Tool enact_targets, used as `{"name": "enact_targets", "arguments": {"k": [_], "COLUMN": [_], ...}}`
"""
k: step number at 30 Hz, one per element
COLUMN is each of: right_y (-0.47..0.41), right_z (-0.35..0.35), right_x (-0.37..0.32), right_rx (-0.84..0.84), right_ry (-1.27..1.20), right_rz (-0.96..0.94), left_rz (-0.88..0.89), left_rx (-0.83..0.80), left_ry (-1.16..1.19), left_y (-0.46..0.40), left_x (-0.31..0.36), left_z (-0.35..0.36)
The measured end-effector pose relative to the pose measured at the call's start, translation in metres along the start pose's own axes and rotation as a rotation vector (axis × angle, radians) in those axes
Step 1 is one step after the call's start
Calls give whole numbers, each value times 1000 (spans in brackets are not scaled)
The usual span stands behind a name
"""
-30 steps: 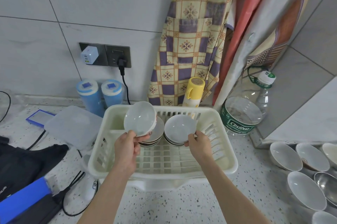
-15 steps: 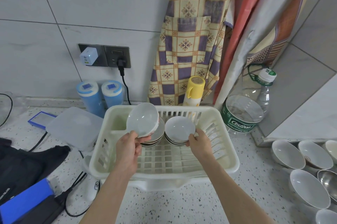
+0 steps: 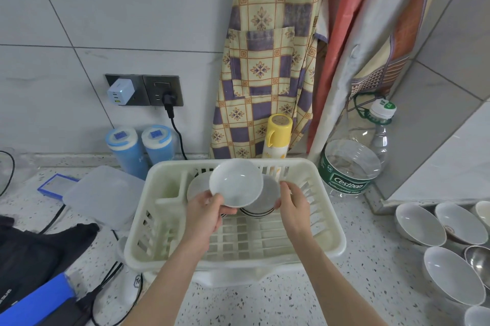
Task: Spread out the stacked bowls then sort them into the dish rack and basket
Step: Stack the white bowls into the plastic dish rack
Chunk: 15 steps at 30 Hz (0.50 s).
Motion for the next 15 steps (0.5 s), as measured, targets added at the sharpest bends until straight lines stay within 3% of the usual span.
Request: {"name": "enact_targets", "arguments": {"k": [6, 15], "right_y": [2, -7], "right_z": [3, 0], "right_x": [-2, 11], "right_rx": [-83, -7], "right_ry": [31, 158], "right_rz": [-66, 12], "left_rz": [40, -1], "left_rx": [-63, -127], "left_ry": [-111, -166], "left_y": [-7, -9], "left_x": [5, -10], "left_z": [35, 43]}}
Point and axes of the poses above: each hand's wrist, its own y-axis away from the middle knuckle, its own z-axis out of the palm, x = y × z, the point moved 1 cm from there along -y, towards the middle knuckle, and after that the axes turned 12 degrees about -y, right-handed, at the moved point
